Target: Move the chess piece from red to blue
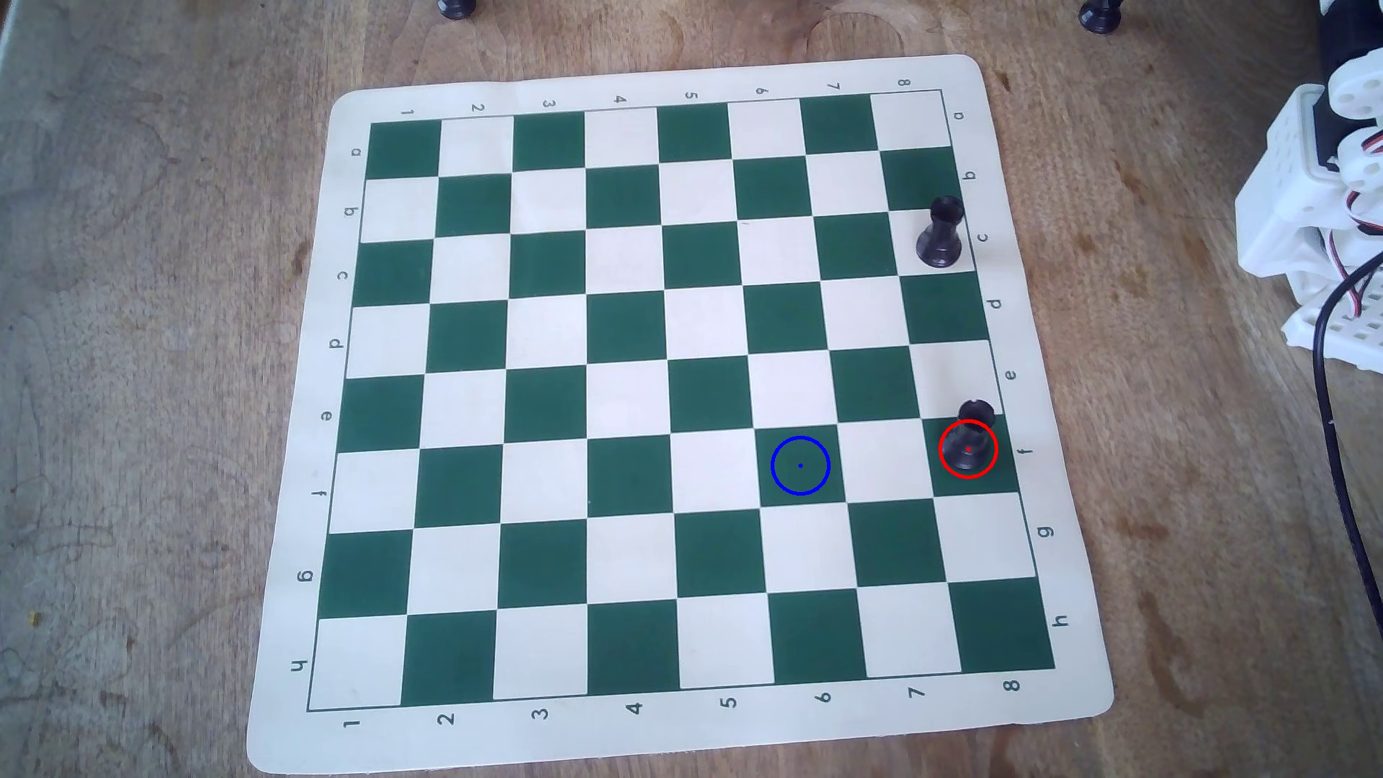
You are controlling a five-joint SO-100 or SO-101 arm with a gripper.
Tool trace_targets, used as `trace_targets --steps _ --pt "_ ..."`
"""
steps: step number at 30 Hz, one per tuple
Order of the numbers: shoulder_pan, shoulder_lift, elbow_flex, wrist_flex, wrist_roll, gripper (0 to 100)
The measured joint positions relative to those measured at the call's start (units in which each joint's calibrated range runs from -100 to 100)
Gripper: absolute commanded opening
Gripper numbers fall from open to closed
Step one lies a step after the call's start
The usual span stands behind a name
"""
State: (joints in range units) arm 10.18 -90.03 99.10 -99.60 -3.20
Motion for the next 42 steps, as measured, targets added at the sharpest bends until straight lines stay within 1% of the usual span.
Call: trace_targets --steps 2,4,8,20,21,29,33,34,37,40,41,42 --pt "-0.1 -0.5 0.0 0.0 0.0 0" --pt "-3.0 -3.9 0.0 0.0 0.9 0" --pt "-4.4 -5.4 0.0 0.0 1.3 0" --pt "-4.6 -5.6 0.0 0.0 1.4 0" --pt "-4.6 -5.6 0.0 0.0 1.4 2" --pt "-4.6 -5.6 0.0 0.0 1.4 3" --pt "-4.6 -5.6 0.0 0.0 1.4 8" --pt "-4.6 -5.6 0.0 0.1 1.4 8" --pt "-4.6 -5.6 0.0 3.1 1.4 7" --pt "-4.6 -5.6 0.0 10.3 1.4 2" --pt "-4.6 -5.6 0.0 11.7 1.5 3" --pt "-4.6 -5.6 0.0 14.1 1.6 11"
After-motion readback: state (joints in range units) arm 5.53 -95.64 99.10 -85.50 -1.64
